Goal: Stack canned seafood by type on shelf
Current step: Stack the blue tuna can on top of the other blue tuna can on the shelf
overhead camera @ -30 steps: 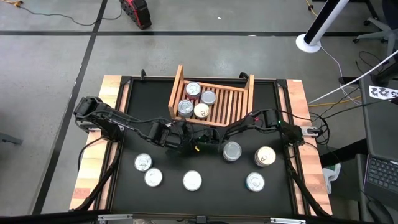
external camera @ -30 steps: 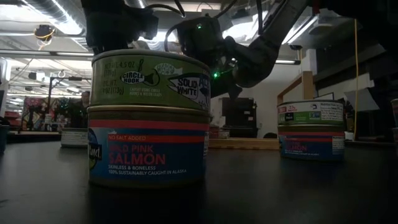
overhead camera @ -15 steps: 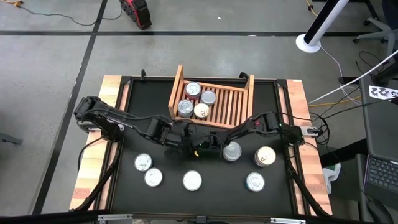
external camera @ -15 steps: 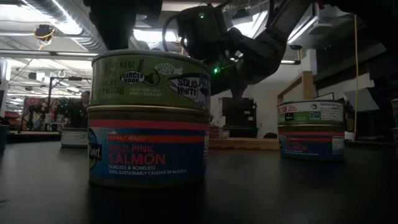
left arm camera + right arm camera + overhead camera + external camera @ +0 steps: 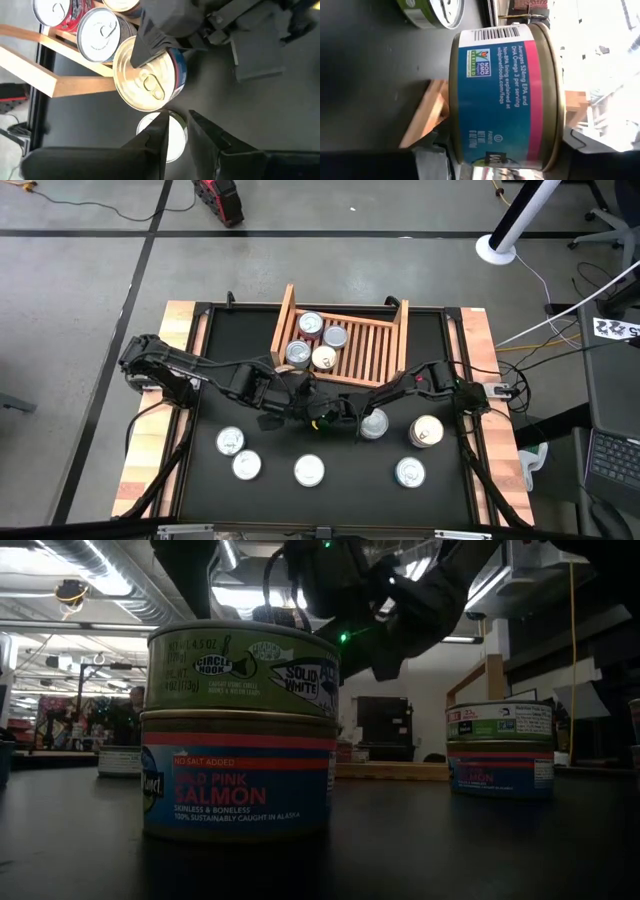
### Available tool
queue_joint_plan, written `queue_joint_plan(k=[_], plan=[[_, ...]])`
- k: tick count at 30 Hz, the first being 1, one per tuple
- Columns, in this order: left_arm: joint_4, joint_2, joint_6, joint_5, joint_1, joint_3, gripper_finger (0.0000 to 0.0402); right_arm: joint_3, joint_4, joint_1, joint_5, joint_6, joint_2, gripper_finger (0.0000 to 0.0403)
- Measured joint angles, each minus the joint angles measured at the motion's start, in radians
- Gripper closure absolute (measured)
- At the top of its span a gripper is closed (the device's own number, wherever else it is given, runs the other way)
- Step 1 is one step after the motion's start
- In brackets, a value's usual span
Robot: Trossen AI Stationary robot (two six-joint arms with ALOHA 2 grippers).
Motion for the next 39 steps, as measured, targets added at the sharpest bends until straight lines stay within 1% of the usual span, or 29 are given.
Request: queue_joint_plan(k=[3, 7, 14, 16, 19, 22, 24, 26, 28, 31, 33, 36, 39], plan=[[0.002, 0.000, 0.011, -0.001, 0.000, 0.000, 0.0349, 0.000, -0.053, 0.015, 0.070, -0.028, -0.015, 0.0221], [0.002, 0.000, 0.036, -0.012, 0.000, 0.000, 0.0359, 0.000, -0.141, 0.039, 0.136, -0.020, -0.046, 0.0216], [0.008, 0.000, 0.099, -0.042, 0.013, 0.000, 0.0372, 0.000, -0.203, 0.060, 0.292, -0.008, -0.103, 0.0222], [0.010, 0.000, 0.107, -0.042, 0.020, 0.000, 0.0375, 0.000, -0.244, 0.060, 0.339, 0.045, -0.125, 0.0218], [0.017, 0.000, 0.134, -0.043, 0.032, 0.000, 0.0379, 0.000, -0.365, 0.054, 0.407, 0.158, -0.175, 0.0218], [0.035, 0.000, 0.177, -0.045, 0.047, 0.000, 0.0383, 0.000, -0.521, 0.048, 0.417, 0.289, -0.235, 0.0223], [0.053, 0.000, 0.217, -0.046, 0.060, 0.000, 0.0386, 0.000, -0.644, 0.046, 0.399, 0.391, -0.269, 0.0223], [0.078, 0.000, 0.259, -0.047, 0.076, 0.000, 0.0389, 0.000, -0.765, 0.041, 0.338, 0.510, -0.298, 0.0220], [0.103, 0.000, 0.293, -0.049, 0.093, 0.000, 0.0391, 0.000, -0.908, 0.030, 0.238, 0.648, -0.326, 0.0214], [0.129, 0.000, 0.338, -0.049, 0.119, 0.000, 0.0395, 0.000, -1.053, -0.002, 0.039, 0.813, -0.347, 0.0213], [0.145, 0.000, 0.364, -0.049, 0.135, -0.001, 0.0397, 0.000, -1.078, -0.034, -0.031, 0.845, -0.347, 0.0217], [0.150, 0.000, 0.390, -0.049, 0.154, -0.002, 0.0398, 0.000, -1.056, -0.086, -0.064, 0.825, -0.347, 0.0219], [0.159, 0.000, 0.399, -0.049, 0.170, -0.002, 0.0398, 0.000, -1.054, -0.145, -0.123, 0.813, -0.347, 0.0216]])
